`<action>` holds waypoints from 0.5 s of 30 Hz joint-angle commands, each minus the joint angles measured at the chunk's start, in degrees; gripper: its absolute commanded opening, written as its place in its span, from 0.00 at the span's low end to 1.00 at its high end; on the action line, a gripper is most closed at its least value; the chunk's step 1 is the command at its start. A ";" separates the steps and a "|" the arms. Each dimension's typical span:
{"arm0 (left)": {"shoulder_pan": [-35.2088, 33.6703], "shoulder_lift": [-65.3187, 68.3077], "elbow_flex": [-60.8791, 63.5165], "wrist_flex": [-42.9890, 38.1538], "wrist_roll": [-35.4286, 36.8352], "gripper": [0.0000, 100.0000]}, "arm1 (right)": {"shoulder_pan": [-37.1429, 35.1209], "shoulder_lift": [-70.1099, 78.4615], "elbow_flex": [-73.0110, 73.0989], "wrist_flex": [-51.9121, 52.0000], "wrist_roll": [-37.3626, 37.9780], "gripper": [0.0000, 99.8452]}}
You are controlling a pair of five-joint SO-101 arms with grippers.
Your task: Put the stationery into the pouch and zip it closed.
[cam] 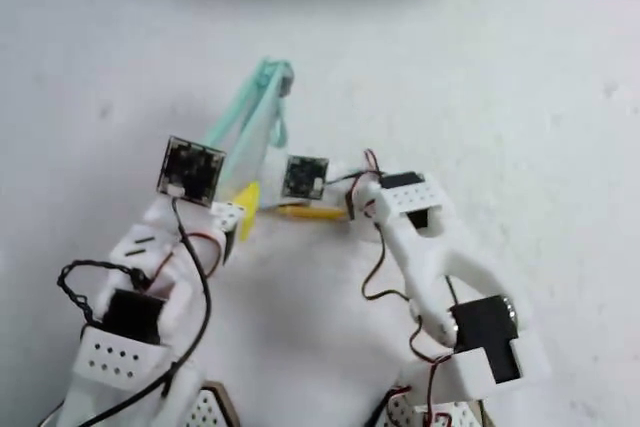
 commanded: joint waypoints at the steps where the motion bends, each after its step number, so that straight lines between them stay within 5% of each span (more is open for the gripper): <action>1: 0.66 -0.40 -0.44 -1.05 0.97 0.19 | 1.19 -1.19 0.26 1.36 1.05 0.02; 7: 0.66 -0.40 -0.44 -1.05 0.97 0.19 | 1.10 -1.19 0.26 1.54 0.88 0.04; 15: 0.66 -0.40 -0.53 -1.05 0.97 0.19 | -0.57 -1.27 -0.09 1.45 -3.08 0.26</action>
